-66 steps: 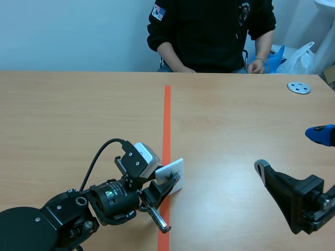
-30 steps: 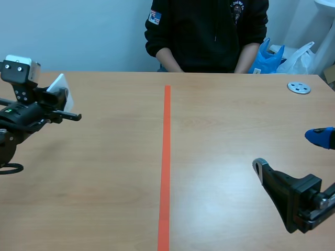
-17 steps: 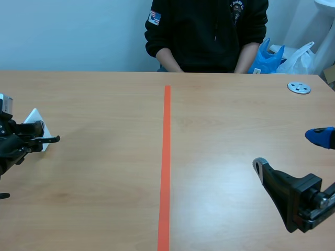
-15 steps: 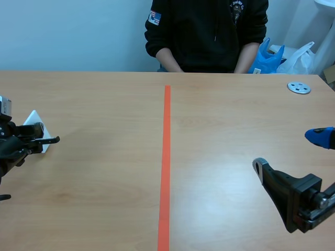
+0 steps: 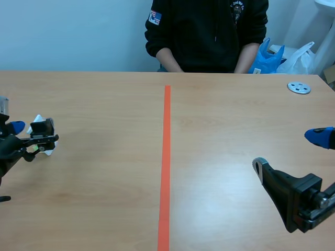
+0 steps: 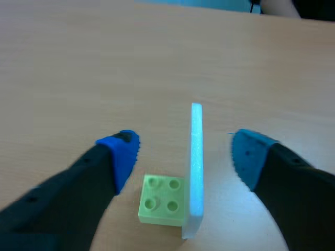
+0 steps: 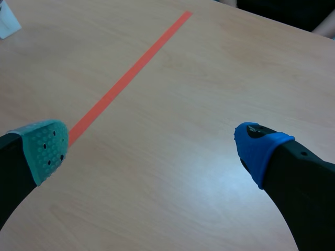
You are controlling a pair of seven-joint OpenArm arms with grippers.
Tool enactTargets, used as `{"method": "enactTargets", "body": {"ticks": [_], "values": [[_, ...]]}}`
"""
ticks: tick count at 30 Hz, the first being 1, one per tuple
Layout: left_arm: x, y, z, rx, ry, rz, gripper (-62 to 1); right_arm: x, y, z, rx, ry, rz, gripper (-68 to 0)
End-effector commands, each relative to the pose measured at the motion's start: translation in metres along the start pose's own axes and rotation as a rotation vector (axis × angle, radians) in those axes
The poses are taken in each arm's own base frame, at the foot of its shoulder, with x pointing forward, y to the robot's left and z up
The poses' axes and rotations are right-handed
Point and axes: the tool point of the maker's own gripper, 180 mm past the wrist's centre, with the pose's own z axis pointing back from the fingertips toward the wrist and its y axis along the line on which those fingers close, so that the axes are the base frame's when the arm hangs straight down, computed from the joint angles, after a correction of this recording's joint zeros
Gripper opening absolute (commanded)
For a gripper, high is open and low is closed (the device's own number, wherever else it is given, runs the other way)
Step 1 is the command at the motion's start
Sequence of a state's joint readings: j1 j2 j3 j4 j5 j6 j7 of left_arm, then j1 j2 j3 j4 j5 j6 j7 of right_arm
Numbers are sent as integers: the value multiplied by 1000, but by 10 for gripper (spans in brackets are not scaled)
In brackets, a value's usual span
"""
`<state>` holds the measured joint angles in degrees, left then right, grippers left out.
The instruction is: Sort the leaf by its shape. The table is split by an orange tape line. A compound leaf with several leaflets goes to the left side, a simple leaf with one blade goes to the right side. Return to the home posture when a red brick is placed on the table.
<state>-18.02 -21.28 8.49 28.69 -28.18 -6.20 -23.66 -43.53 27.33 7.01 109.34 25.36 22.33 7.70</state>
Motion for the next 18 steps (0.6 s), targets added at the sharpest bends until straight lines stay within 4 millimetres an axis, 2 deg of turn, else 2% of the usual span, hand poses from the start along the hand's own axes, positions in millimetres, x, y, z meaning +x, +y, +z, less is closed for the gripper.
{"method": "enactTargets", "body": {"ticks": [1, 4, 10, 14, 18], "values": [[25, -1, -7, -16, -70, 12, -47, 14, 0, -2, 9, -48, 8, 4], [32, -4, -6, -32, -78, 49, 5, 14, 0, -2, 9, -48, 8, 4], [64, -46, 4, -245, -95, 28, 14, 15, 0, -2, 8, -49, 9, 4], [79, -79, 25, -377, -86, -47, 14, 17, 0, -2, 8, -53, 12, 4], [84, -115, 59, -496, -90, -121, 14, 20, 1, -3, 11, -59, 15, 4]]}}
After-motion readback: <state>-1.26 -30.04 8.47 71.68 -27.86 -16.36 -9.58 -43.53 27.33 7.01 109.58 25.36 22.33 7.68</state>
